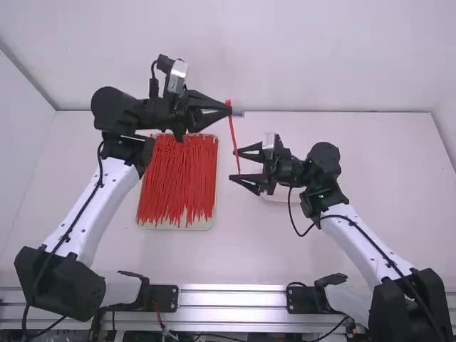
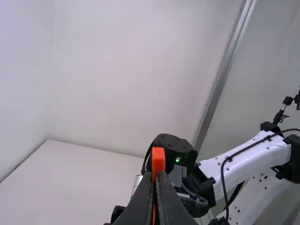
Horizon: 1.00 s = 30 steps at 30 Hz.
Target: Fasten the cable tie
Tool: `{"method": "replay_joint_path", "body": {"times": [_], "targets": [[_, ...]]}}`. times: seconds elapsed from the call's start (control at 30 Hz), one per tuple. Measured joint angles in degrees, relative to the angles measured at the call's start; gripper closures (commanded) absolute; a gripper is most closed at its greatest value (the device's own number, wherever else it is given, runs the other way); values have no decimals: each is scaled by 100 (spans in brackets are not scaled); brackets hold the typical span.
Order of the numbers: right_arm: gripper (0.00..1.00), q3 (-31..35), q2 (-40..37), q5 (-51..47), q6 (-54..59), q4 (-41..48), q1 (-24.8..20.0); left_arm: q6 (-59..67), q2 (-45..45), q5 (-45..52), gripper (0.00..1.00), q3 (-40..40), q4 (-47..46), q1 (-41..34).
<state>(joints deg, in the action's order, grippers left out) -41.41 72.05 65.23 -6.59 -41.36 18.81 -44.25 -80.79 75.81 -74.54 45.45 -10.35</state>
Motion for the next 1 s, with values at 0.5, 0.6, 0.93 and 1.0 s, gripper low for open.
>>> {"method": "replay_joint_path", "body": {"times": [0.5, 0.6, 0.93, 1.0], "targets": [[100, 2, 0, 214, 83, 7, -2, -251, 0, -107, 98, 2, -46, 0], [100, 2, 0, 203, 76, 9, -2, -254, 0, -109, 98, 2, -44, 0], [100, 0, 0, 201, 74, 212, -50, -173, 0, -107, 1, 2, -74, 2], [100, 0, 0, 210, 74, 243, -111, -96, 0, -109, 1, 2, -186, 7]]}}
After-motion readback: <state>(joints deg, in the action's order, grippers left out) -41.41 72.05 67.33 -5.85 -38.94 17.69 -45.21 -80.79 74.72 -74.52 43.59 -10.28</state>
